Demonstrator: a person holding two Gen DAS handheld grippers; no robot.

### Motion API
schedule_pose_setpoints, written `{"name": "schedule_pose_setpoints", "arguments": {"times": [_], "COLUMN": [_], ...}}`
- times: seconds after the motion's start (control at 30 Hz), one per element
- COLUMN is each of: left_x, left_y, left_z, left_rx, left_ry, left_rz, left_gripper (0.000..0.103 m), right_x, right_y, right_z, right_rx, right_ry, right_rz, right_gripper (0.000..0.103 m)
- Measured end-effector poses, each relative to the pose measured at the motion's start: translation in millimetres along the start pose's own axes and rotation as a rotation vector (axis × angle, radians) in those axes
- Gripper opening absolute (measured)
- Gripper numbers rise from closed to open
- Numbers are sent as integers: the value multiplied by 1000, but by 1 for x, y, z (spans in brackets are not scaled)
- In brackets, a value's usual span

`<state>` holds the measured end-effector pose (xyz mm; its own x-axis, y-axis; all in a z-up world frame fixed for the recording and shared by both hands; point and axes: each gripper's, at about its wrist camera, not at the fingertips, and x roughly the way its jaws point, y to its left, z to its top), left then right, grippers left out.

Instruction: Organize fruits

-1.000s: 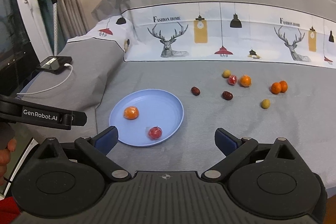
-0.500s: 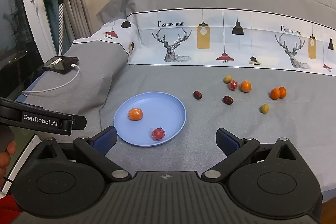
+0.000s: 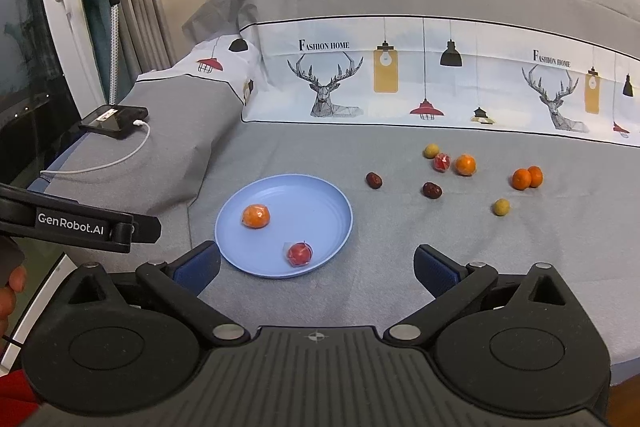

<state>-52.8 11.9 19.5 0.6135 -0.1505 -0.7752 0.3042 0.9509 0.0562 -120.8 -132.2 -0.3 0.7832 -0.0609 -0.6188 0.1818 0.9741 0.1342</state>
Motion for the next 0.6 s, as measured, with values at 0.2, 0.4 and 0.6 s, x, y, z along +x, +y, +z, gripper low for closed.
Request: {"name": "schedule_pose_setpoints", "arguments": {"times": [0.2, 0.4, 0.6], "left_x": [3, 10, 17], "left_y": [1, 3, 2], "left_z": [1, 3, 5], "left_rx": [-10, -17, -12], "left_ry": [11, 28, 41], "left_rz": [0, 1, 9], "left_gripper": [103, 103, 103], "right_x": [5, 11, 16], "right_y": [0, -3, -5], "right_z": [-1, -2, -6], "right_rx": [4, 13, 26], "right_ry": [19, 36, 50], "right_rz": [0, 4, 11], "right_gripper": [102, 102, 102]}}
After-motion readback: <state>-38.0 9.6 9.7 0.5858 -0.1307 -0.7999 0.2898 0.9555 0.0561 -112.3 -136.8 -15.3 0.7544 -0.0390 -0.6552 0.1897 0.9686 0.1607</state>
